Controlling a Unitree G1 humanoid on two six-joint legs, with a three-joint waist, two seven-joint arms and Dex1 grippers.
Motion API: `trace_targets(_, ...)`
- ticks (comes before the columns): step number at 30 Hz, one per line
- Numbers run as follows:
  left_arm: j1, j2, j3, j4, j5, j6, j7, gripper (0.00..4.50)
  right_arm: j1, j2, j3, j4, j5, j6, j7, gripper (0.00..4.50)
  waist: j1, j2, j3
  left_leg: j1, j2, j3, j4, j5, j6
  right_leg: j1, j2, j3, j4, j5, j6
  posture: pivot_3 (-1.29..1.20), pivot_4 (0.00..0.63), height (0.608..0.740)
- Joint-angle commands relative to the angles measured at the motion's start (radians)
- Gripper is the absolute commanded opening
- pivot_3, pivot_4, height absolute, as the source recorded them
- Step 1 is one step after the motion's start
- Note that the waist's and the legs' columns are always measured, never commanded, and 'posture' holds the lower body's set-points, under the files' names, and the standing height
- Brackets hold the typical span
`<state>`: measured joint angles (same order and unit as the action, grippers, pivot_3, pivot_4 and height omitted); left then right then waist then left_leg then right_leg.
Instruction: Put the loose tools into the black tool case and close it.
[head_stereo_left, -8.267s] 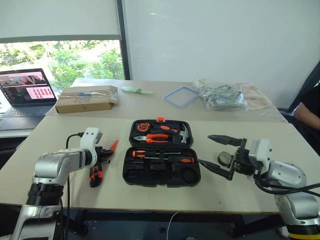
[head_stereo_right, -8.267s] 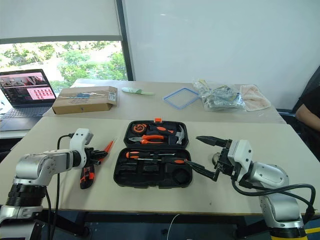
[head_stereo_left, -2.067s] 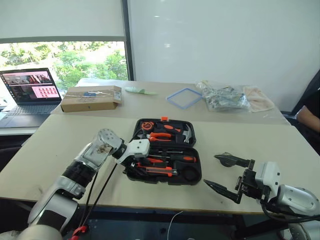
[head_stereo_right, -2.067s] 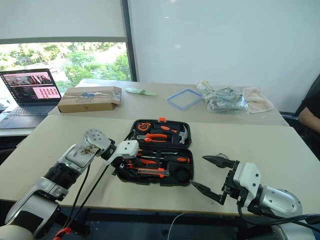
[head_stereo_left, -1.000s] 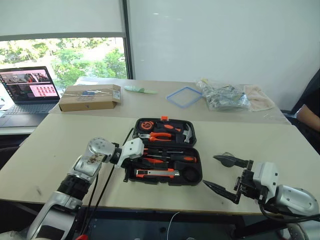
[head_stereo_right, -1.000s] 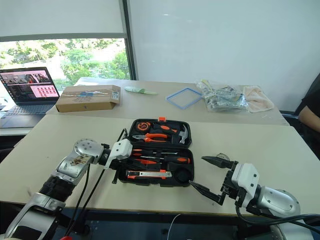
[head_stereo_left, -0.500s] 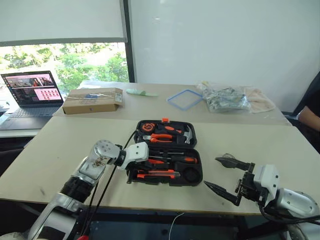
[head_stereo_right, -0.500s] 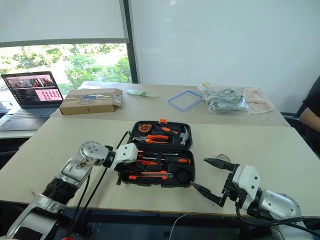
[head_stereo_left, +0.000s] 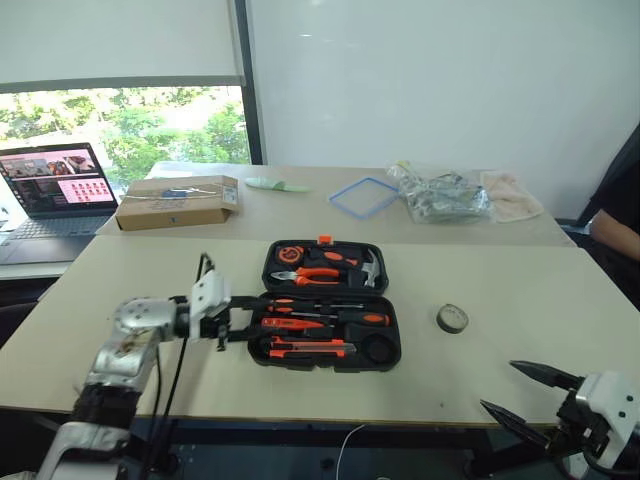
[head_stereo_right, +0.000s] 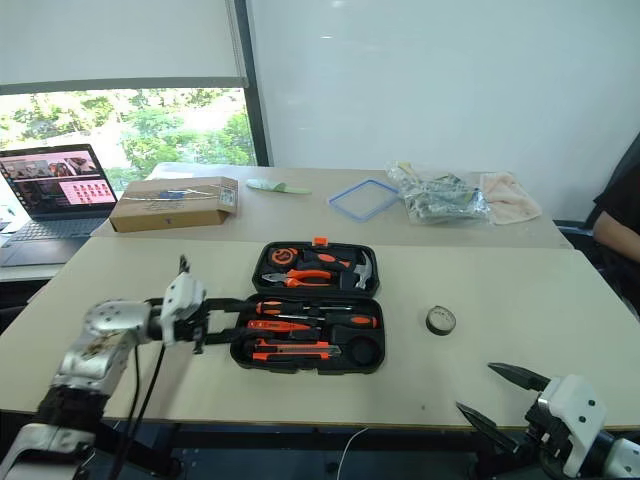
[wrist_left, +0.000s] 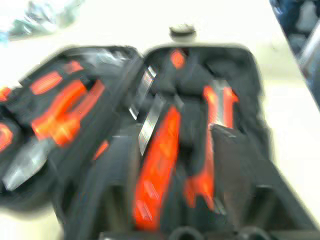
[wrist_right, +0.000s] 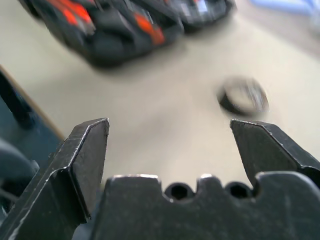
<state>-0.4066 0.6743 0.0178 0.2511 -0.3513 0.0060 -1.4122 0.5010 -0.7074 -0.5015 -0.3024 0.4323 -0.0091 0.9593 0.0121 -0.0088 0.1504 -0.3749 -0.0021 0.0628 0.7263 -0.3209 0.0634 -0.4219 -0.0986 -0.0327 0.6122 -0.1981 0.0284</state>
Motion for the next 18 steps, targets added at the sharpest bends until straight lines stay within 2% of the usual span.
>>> trace_targets(1,0.012,0.040,0.055,-0.005,-0.093,0.035,-0.081,3.90,-0.097,-0.110,0.024,-0.019,-0.013,0.120,-0.005,4.50,-0.007,-0.001,0.001,0.000,0.001,0.002,0.000,0.000,0.000,-0.001,0.000,0.002,0.000,0.000,0.000,0.00,0.150,0.740)
trace_targets(3,0.019,0.043,0.064,-0.018,-0.125,0.075,-0.091,4.44,-0.210,-0.190,0.103,0.020,-0.048,0.189,0.012,4.50,-0.004,-0.001,0.001,0.000,0.001,0.002,0.000,0.000,0.000,-0.001,0.000,0.002,0.000,0.000,0.000,0.00,0.150,0.740)
trace_targets(6,0.026,0.041,0.064,-0.034,-0.147,0.115,-0.095,4.44,-0.377,-0.258,0.219,0.107,-0.108,0.244,0.024,4.50,-0.006,-0.002,0.002,0.002,0.000,0.003,0.000,0.000,0.000,-0.001,0.000,0.004,0.000,0.001,-0.001,0.00,0.150,0.740)
trace_targets(9,0.034,0.030,0.067,-0.057,-0.158,0.120,-0.087,4.44,-0.602,-0.276,0.367,0.243,-0.183,0.292,0.047,4.50,-0.004,-0.002,0.002,0.001,0.001,0.003,0.000,0.000,-0.001,-0.001,0.001,0.004,0.000,0.001,-0.001,0.00,0.150,0.740)
trace_targets(16,0.053,0.016,0.070,-0.090,-0.158,0.105,-0.059,4.44,-0.865,-0.254,0.557,0.487,-0.314,0.284,0.106,4.50,-0.001,-0.002,0.002,-0.009,0.000,0.001,0.000,0.004,-0.006,-0.007,0.000,-0.001,0.000,0.001,0.000,0.00,0.150,0.740)
trace_targets(18,0.063,0.012,0.070,-0.109,-0.162,0.105,-0.049,4.50,-0.917,-0.238,0.599,0.553,-0.347,0.255,0.124,3.99,-0.001,-0.002,0.002,-0.011,-0.001,0.001,0.000,0.003,-0.006,-0.007,0.000,-0.002,-0.001,0.002,0.002,0.00,0.150,0.740)
